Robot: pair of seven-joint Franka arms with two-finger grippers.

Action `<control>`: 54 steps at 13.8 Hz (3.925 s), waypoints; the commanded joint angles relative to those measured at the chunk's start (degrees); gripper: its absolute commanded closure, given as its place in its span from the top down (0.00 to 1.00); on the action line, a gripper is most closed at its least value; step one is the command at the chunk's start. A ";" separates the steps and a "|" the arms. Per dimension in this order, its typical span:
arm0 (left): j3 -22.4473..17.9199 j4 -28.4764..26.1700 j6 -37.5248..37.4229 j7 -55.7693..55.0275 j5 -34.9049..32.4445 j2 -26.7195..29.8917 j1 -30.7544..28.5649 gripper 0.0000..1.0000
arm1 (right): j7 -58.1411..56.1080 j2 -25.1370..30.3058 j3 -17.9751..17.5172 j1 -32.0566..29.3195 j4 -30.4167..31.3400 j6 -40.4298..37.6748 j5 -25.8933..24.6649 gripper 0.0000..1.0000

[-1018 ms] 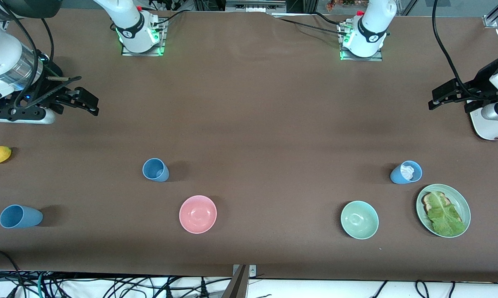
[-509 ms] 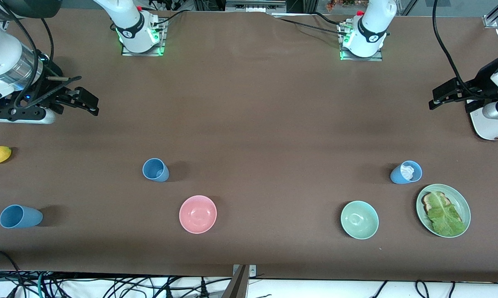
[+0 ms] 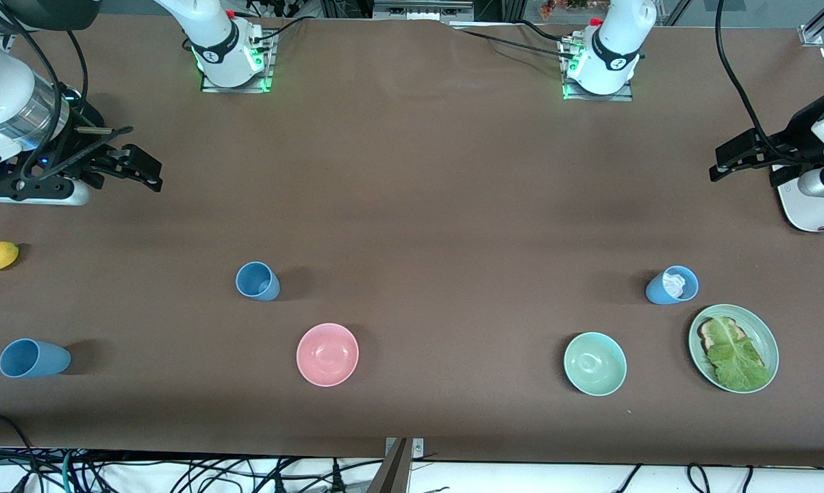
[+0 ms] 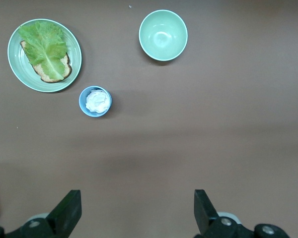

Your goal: Stack blue cups with both arms

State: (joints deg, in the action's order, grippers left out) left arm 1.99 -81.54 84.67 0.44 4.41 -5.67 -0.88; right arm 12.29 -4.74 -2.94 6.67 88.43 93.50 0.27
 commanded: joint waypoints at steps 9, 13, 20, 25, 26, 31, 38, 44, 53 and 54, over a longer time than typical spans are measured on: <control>-0.23 1.12 -0.12 0.44 0.16 -2.07 -0.61 1.00 | -0.95 0.26 0.04 -0.26 -0.37 -0.59 0.17 1.00; -0.50 1.21 -0.12 0.88 -0.19 -4.17 -0.88 1.00 | -0.86 0.26 0.04 -0.34 -0.37 -0.59 0.17 1.00; -0.32 0.69 5.67 0.00 -0.37 -14.20 -2.46 1.00 | -0.68 0.26 0.04 -0.34 -0.37 -0.59 0.43 1.00; 0.38 0.33 7.70 0.18 -3.26 -14.37 -2.28 1.00 | -0.68 0.17 0.04 -0.34 -0.37 -0.59 0.52 1.00; 0.38 0.16 9.10 0.35 -3.09 -14.72 -2.46 1.00 | -0.68 0.17 0.04 -0.34 -0.37 -0.59 0.43 1.00; 0.12 -2.66 15.96 14.49 -1.34 -16.48 -6.59 1.00 | -0.77 0.17 -0.13 -0.26 -0.37 -0.59 -0.01 1.00; -0.59 -3.01 20.00 21.96 -2.39 -21.22 -9.14 1.00 | -0.86 0.17 -0.05 -0.34 -0.37 -0.68 -0.01 1.00; -0.59 -2.92 25.62 26.54 -2.21 -26.49 -11.77 1.00 | -0.51 0.08 0.13 -0.69 -0.37 -0.68 0.43 1.00; -0.59 -2.92 30.90 26.90 -1.68 -30.81 -11.60 1.00 | -0.16 0.00 0.04 -0.70 -0.37 -0.24 0.17 1.00; -0.59 -3.01 31.25 26.90 -1.60 -31.07 -11.43 1.00 | -0.16 0.00 0.04 -0.70 -0.37 -0.24 0.08 1.00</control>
State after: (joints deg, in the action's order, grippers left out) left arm 1.45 -84.52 114.95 26.11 2.37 -36.55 -12.58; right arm 12.28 -4.87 -2.78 6.27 88.44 93.49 0.26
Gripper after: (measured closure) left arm 0.000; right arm 0.000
